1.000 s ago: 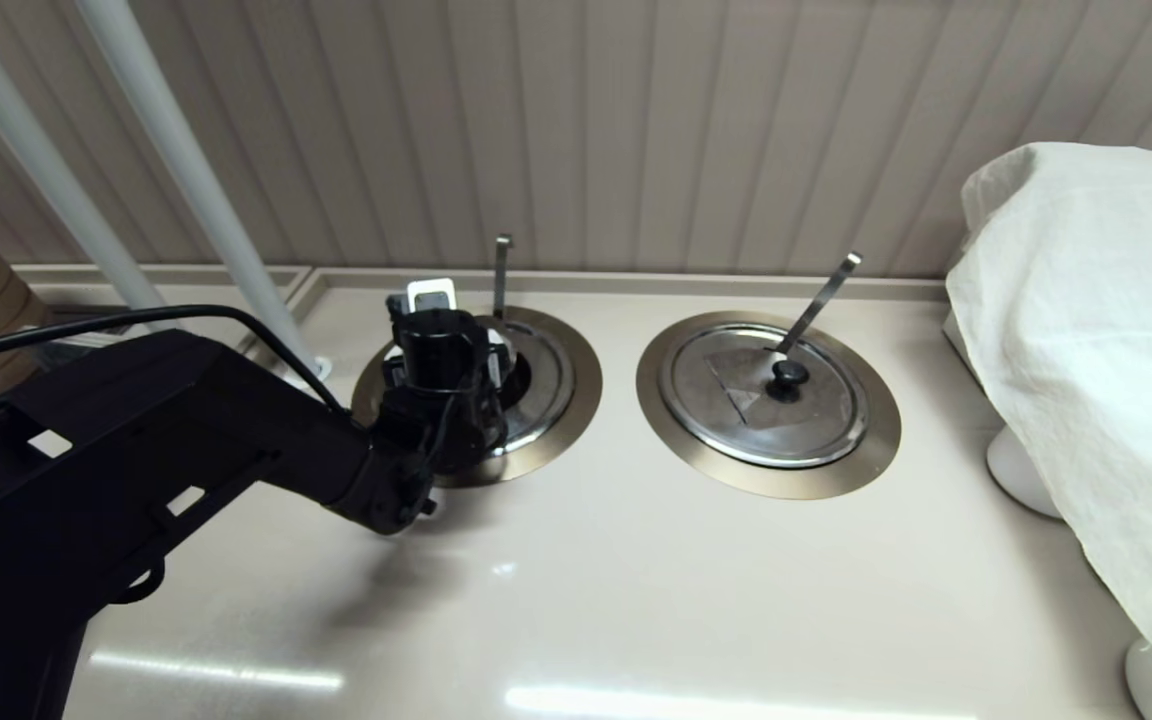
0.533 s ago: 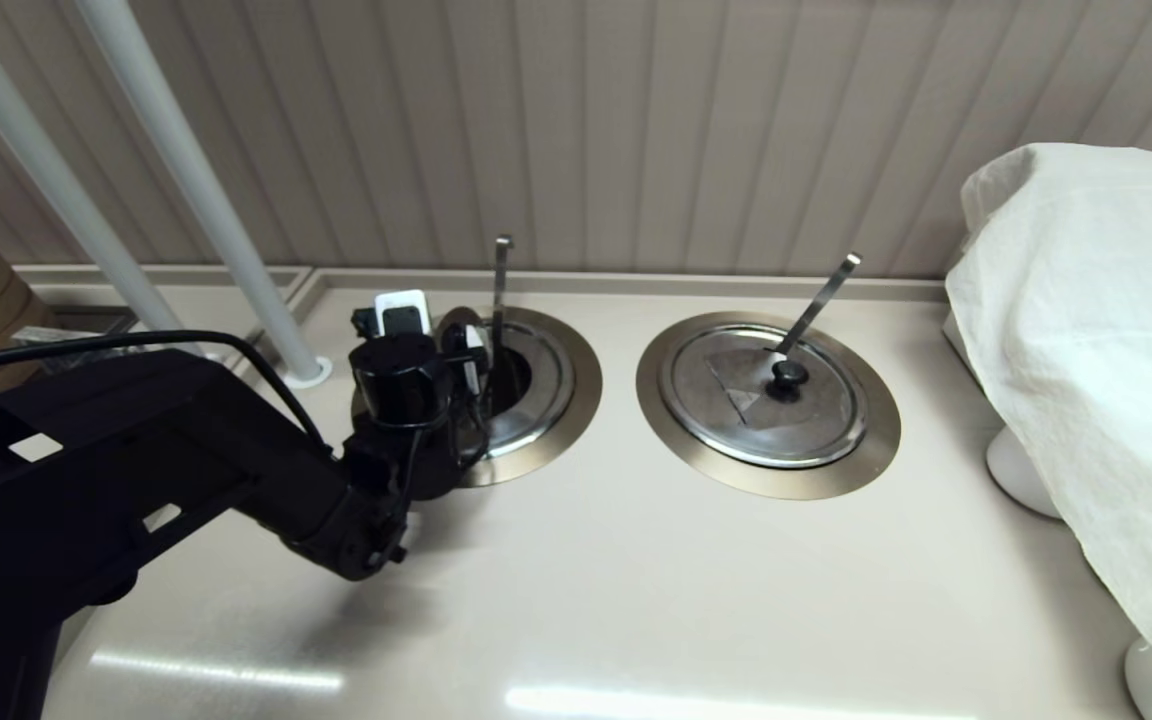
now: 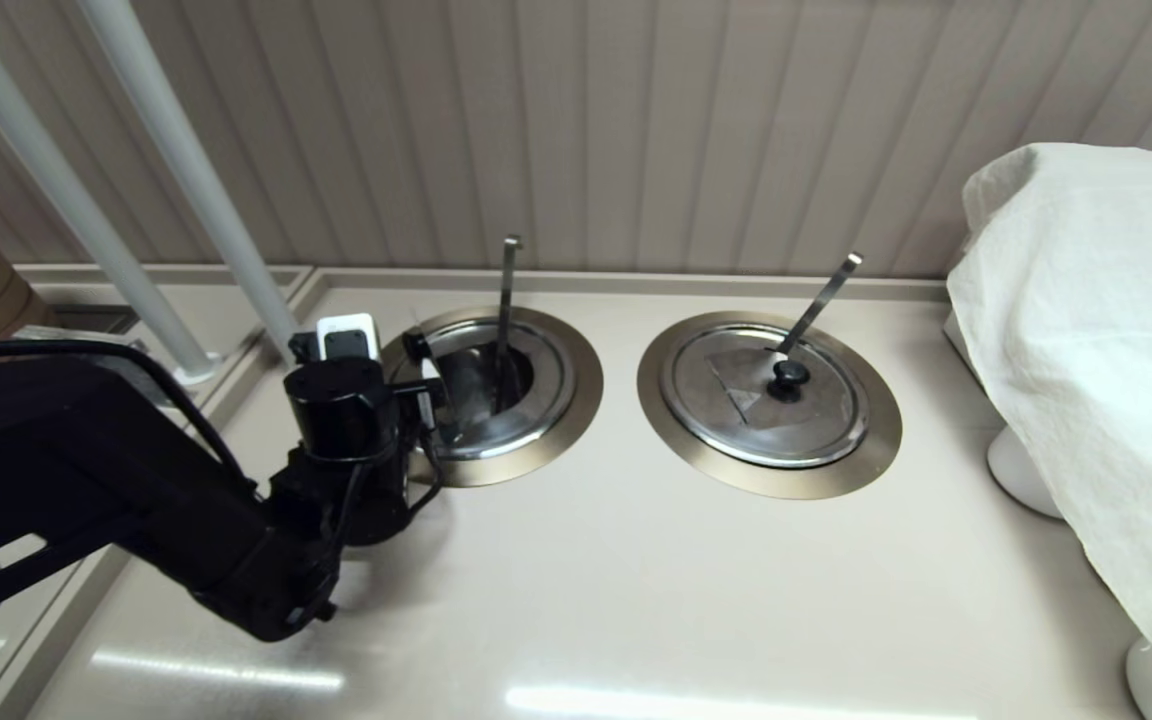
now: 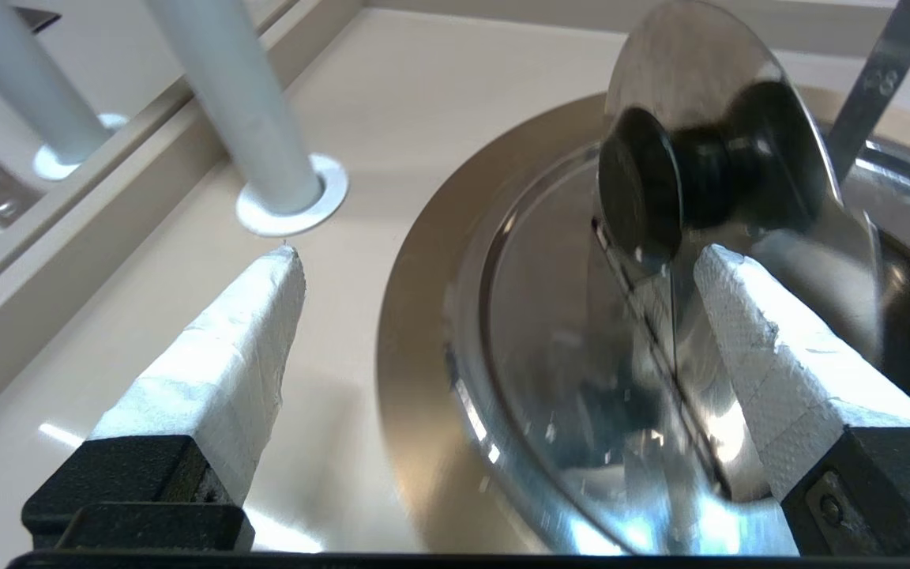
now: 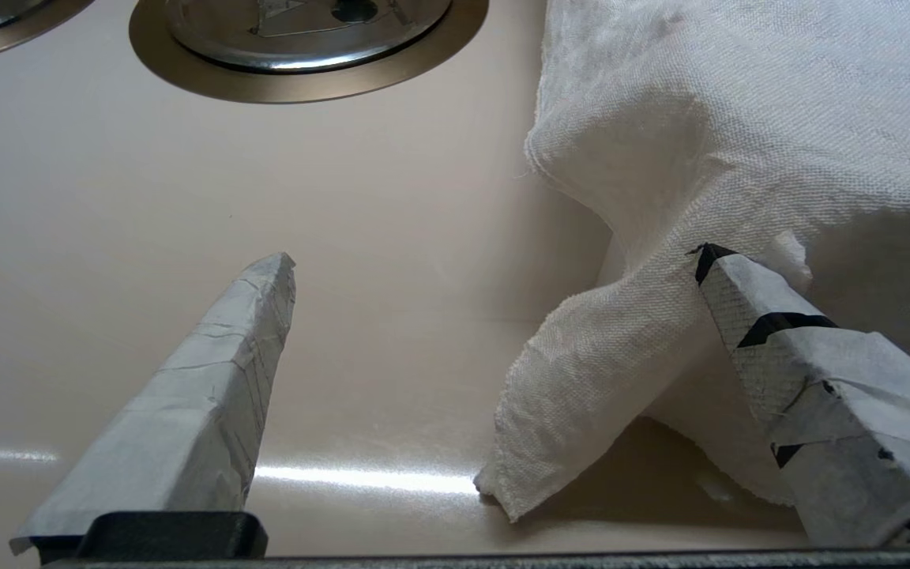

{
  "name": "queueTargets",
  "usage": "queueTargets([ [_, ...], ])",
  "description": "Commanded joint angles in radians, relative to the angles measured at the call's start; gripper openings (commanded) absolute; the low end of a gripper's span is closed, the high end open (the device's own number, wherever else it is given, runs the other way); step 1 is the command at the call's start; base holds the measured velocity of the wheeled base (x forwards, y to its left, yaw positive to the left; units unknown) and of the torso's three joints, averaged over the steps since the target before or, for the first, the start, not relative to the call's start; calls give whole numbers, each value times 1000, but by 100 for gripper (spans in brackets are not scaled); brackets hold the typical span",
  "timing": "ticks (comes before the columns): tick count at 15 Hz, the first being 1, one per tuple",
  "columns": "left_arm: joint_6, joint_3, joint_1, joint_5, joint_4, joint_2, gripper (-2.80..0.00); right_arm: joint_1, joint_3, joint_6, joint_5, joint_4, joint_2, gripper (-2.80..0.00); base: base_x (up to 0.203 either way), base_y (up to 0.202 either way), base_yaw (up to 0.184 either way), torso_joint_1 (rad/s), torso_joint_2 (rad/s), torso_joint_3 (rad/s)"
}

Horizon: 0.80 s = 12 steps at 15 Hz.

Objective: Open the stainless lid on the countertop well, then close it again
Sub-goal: Open the lid, then stir with a spoon

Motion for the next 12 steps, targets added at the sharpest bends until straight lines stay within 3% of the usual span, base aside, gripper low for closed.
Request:
queueTargets([
  [1, -13, 101, 0, 8, -12, -114, 0, 0, 0, 0, 0, 0, 1, 0, 0, 0, 0, 0, 0, 0],
  [3, -32, 214, 4, 16, -12, -229, 0, 0, 0, 0, 0, 0, 1, 0, 0, 0, 0, 0, 0, 0],
  [7, -42, 315, 44, 20, -10, -369, 0, 0, 0, 0, 0, 0, 1, 0, 0, 0, 0, 0, 0, 0],
  [10, -37, 168, 42, 9, 14, -377, 0, 0, 0, 0, 0, 0, 1, 0, 0, 0, 0, 0, 0, 0],
  [12, -36, 13, -7, 6, 115, -362, 0, 0, 0, 0, 0, 0, 1, 0, 0, 0, 0, 0, 0, 0],
])
